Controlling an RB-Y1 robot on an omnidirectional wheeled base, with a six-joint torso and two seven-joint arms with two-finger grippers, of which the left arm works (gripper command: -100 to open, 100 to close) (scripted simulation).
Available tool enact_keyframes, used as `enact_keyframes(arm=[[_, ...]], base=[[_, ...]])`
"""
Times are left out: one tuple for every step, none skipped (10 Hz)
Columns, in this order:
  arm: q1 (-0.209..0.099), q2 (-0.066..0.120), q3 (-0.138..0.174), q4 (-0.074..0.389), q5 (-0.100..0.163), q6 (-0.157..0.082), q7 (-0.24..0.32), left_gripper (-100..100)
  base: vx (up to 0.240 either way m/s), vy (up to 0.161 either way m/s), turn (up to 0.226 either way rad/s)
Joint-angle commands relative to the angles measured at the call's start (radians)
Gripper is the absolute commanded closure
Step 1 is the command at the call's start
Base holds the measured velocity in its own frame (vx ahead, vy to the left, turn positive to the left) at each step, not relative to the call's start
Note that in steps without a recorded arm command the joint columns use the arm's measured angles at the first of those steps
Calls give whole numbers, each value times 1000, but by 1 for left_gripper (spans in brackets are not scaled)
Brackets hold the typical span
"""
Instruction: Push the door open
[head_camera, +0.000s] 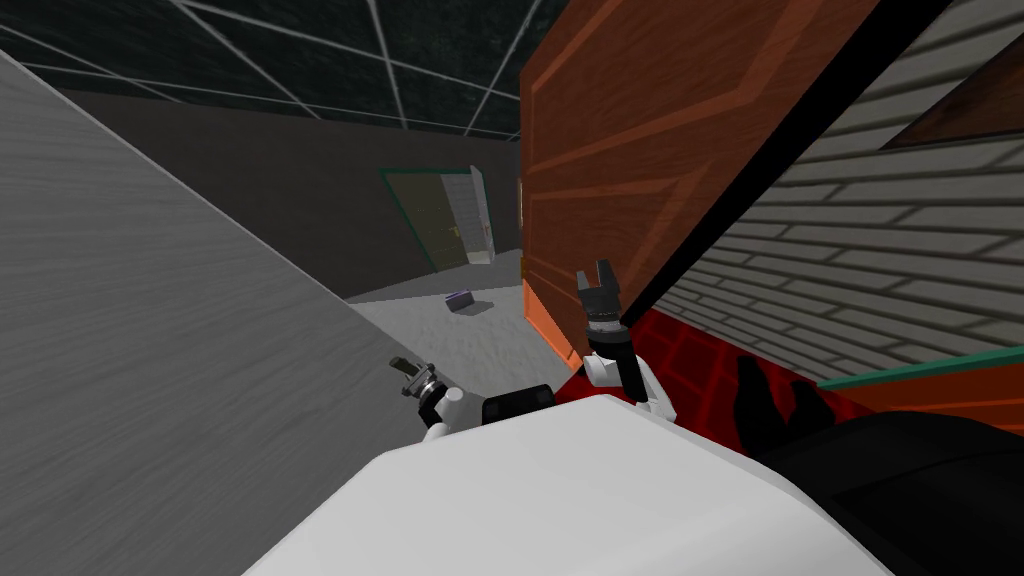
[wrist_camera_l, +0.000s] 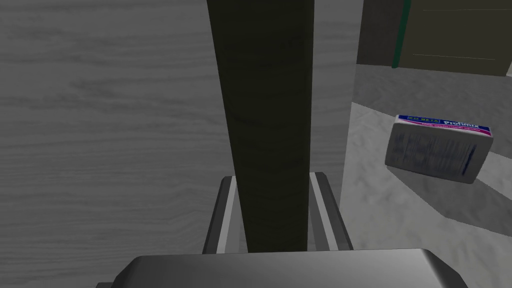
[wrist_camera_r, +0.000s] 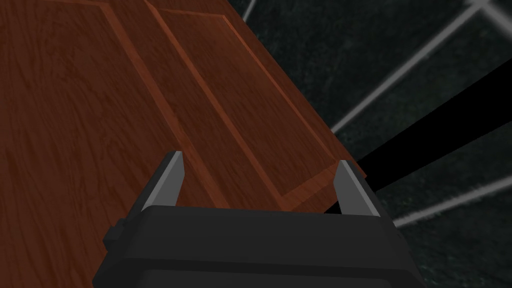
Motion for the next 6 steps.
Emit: enact_keyframes(arm=[[15,-13,19,-28,13,-2,-21,100],[4,-7,13,-8,9,-3,-10,100],[6,11,29,-9,22,-9,-16,100],[6,18,37,-9,30,-11,-18,100],[7,25,46,-9,38,-13,-21,100],[7,30,56,-9,47,-16,-24,100]], base=[[134,30,-23],[54,17,10],[110,39,28],[167,59,50],[195,84,54],[221,83,57]])
